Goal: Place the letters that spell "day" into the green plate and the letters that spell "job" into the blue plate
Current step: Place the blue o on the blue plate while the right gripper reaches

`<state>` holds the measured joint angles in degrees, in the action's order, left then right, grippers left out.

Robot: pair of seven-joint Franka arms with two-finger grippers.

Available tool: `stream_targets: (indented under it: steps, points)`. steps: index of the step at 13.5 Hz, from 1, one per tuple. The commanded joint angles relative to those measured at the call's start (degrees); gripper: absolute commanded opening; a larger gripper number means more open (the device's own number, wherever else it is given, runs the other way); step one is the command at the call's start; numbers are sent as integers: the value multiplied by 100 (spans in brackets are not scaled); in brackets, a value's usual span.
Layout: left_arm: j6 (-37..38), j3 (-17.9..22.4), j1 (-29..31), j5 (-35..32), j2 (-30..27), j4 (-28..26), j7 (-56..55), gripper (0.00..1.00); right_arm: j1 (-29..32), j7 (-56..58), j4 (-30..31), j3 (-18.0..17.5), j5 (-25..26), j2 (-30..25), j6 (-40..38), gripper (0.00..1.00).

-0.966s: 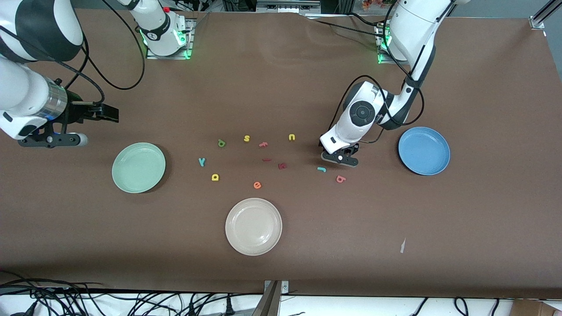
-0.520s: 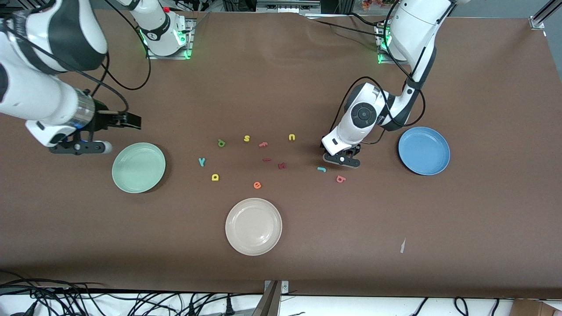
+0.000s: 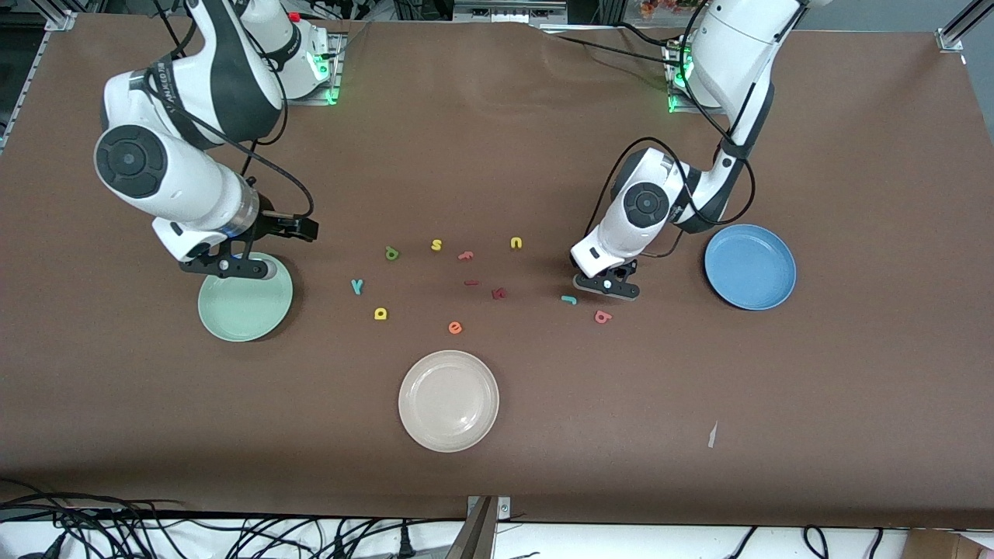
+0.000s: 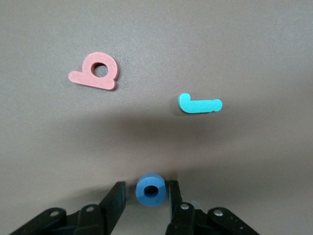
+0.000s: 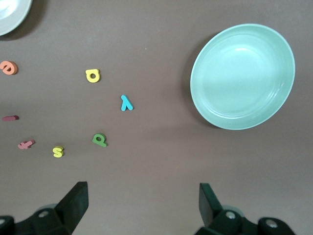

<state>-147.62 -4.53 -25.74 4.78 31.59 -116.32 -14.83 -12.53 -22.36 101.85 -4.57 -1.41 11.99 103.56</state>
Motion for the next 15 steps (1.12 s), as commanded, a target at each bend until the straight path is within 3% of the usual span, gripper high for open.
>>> stream_targets:
  steps: [1,3,5,8,12,15]
  points:
    - [-65,49,-54,76,93,118,68,28,-118,-321,343,26,-61,-135,348,100]
    - [-65,57,-27,76,58,118,95,15,-241,-540,597,17,-61,-135,708,100]
    - [-57,57,86,67,-38,118,112,13,-399,-839,888,9,-61,-135,1121,100]
    - [13,57,700,49,-529,57,182,13,-557,-1279,1414,-35,-61,-135,1850,100]
    - [706,49,1824,58,-1180,-109,1638,15,-952,-1858,2083,-27,-35,-39,2904,100]
    - [866,49,2379,58,-1690,-766,2246,15,-1120,-2114,2260,-27,-26,215,3415,100]
